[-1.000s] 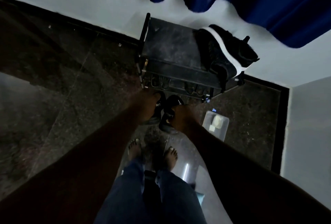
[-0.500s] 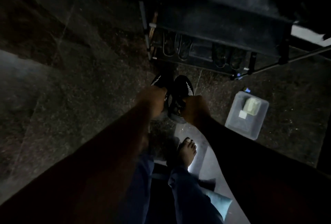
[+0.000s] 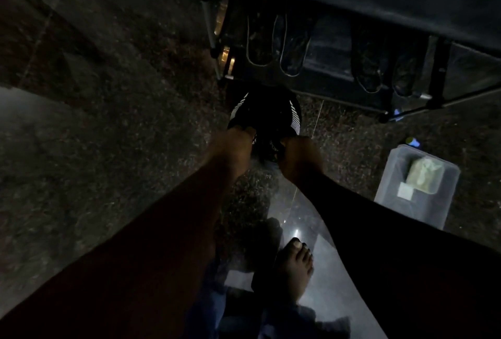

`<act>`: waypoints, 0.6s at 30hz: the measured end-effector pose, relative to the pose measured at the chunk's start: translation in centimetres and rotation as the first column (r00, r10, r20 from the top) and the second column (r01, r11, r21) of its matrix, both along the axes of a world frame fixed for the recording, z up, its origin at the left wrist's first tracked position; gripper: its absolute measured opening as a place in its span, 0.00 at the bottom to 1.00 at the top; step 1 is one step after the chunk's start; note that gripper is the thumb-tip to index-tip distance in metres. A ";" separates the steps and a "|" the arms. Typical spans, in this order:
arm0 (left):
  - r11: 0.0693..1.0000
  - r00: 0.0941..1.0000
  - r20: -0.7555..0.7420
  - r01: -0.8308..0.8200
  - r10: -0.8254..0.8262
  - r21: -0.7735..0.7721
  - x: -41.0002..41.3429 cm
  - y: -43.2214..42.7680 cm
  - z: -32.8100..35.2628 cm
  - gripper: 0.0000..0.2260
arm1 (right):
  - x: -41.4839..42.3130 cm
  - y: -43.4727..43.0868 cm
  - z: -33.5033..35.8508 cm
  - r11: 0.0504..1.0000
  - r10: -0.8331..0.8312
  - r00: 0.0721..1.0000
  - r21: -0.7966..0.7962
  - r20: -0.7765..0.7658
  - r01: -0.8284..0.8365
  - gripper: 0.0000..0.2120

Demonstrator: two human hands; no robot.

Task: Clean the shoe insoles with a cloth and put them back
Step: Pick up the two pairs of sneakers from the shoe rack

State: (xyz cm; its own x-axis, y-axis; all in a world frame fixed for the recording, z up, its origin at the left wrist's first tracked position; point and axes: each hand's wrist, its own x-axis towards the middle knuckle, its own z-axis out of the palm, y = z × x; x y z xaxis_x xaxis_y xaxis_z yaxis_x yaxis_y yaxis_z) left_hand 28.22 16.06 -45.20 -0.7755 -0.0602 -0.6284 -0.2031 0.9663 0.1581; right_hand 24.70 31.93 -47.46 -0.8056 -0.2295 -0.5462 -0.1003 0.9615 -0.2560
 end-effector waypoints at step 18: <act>0.998 0.997 0.050 -0.058 0.058 0.005 -0.1 -0.1 -7.3 0.14 | -0.2 -0.2 -7.4 0.993 -0.006 0.981 -0.116 0.195 0.029 0.14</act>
